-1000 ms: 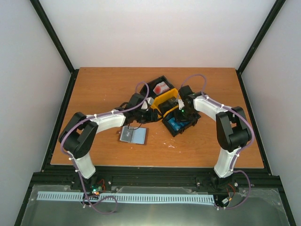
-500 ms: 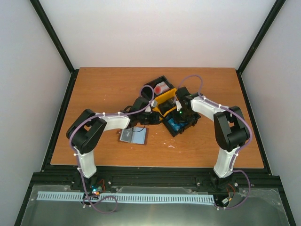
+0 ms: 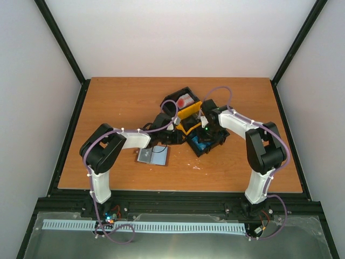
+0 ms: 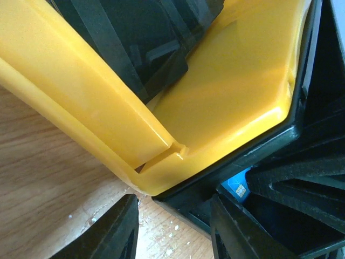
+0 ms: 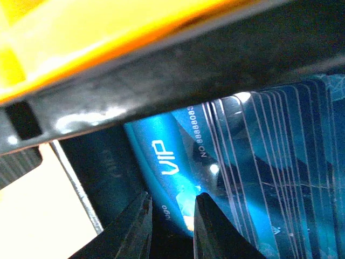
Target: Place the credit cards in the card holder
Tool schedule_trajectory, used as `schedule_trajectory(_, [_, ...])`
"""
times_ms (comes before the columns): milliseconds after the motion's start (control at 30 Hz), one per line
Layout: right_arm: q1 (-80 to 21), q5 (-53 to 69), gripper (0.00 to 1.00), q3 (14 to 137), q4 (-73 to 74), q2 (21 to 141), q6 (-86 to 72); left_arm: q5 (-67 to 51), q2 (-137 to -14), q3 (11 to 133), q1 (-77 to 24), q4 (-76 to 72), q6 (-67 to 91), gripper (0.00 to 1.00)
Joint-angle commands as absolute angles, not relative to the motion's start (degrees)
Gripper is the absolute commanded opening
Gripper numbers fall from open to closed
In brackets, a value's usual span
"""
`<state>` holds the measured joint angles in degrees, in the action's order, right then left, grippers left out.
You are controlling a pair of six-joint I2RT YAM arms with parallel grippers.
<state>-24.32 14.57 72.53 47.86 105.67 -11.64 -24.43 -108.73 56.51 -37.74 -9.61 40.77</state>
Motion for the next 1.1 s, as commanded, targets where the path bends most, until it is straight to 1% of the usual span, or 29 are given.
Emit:
schedule_trajectory(0, [-24.6,17.0,0.23,74.4,49.7,103.3,-12.9,-24.1,-109.8,57.1,-37.9,-11.9,39.7,0.38])
schedule_trajectory(133, [-24.7,15.8,0.23,74.7,49.6,103.2,-13.3,-24.1,-110.1,57.1,-38.0,-11.9,39.7,0.37])
schedule_trajectory(300, [-24.7,10.9,0.26,75.7,49.1,104.9,-12.4,-24.1,-110.3,57.1,-38.0,-11.9,39.7,0.38])
schedule_trajectory(833, [-24.7,9.9,0.27,74.2,45.1,108.3,-8.8,-23.6,-110.6,57.3,-38.0,-11.3,39.4,0.37])
schedule_trajectory(1067, [-24.7,6.7,0.31,73.8,44.9,108.2,-8.0,-23.5,-110.6,57.2,-38.0,-11.3,39.5,0.37])
